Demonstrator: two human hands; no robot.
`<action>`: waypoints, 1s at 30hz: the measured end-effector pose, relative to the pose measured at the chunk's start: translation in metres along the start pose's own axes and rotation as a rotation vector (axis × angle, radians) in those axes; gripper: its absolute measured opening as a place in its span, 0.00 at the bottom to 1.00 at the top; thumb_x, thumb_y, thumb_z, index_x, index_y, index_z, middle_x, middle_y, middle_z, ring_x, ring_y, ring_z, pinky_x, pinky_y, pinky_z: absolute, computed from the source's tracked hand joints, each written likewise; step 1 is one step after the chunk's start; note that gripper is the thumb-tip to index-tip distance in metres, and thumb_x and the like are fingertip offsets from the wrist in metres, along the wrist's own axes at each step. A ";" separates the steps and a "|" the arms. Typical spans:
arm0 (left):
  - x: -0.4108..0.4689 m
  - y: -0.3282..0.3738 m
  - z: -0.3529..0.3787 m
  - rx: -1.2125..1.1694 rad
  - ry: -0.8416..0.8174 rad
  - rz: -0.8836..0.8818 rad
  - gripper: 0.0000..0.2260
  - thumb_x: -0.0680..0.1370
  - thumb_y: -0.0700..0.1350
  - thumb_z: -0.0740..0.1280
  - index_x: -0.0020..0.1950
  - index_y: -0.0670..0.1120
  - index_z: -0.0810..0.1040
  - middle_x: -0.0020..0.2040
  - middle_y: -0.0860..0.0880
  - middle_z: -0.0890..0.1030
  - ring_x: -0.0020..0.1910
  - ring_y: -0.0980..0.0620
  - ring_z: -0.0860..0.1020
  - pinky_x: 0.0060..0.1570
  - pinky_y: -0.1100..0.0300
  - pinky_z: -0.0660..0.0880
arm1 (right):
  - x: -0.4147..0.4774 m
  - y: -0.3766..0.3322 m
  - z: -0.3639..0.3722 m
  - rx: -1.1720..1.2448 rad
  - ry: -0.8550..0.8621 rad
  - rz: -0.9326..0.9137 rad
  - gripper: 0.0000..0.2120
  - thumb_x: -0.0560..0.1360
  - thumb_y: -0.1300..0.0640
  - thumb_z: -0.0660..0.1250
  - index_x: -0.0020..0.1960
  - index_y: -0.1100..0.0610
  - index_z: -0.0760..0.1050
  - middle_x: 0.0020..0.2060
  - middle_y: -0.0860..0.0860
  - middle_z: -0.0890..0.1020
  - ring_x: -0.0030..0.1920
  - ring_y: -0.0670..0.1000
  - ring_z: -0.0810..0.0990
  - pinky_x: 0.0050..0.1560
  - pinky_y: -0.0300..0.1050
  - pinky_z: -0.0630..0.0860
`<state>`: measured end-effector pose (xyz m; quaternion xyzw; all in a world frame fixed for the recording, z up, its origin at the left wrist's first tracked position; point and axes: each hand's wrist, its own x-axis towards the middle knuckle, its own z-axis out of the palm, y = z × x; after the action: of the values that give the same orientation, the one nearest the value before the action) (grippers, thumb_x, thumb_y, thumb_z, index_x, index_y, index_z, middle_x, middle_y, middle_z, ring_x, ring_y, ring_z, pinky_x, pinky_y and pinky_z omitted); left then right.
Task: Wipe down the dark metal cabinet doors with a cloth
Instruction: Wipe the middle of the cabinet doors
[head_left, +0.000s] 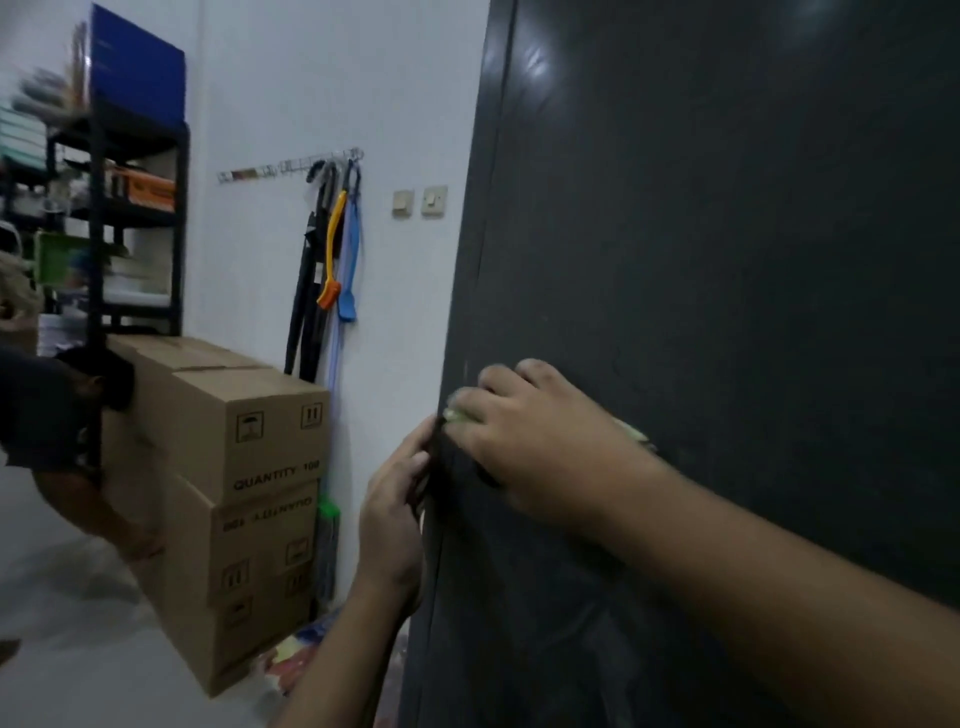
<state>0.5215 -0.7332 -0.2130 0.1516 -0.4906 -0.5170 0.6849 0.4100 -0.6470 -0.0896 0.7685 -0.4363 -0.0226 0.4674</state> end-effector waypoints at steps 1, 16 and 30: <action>0.000 0.001 -0.002 0.009 -0.040 0.007 0.17 0.84 0.40 0.54 0.69 0.46 0.76 0.65 0.50 0.80 0.67 0.53 0.76 0.71 0.46 0.68 | -0.006 0.006 -0.003 -0.032 -0.006 -0.045 0.20 0.76 0.55 0.60 0.68 0.50 0.72 0.67 0.47 0.73 0.64 0.54 0.70 0.61 0.53 0.69; 0.009 0.028 -0.029 0.249 -0.371 -0.150 0.21 0.84 0.41 0.55 0.71 0.62 0.70 0.66 0.63 0.75 0.66 0.64 0.72 0.65 0.61 0.71 | 0.034 -0.019 0.010 -0.093 0.087 0.232 0.26 0.68 0.63 0.68 0.67 0.55 0.75 0.66 0.51 0.76 0.59 0.57 0.74 0.55 0.56 0.72; -0.006 0.041 -0.038 0.306 -0.274 -0.059 0.20 0.80 0.42 0.64 0.64 0.66 0.68 0.62 0.60 0.73 0.66 0.51 0.69 0.59 0.53 0.72 | 0.022 -0.019 0.001 -0.158 0.092 0.456 0.26 0.70 0.62 0.61 0.67 0.49 0.77 0.68 0.45 0.76 0.57 0.54 0.75 0.53 0.53 0.70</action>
<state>0.5758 -0.7220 -0.2049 0.1965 -0.6475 -0.4721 0.5651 0.4360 -0.6593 -0.0959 0.6114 -0.5735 0.0846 0.5386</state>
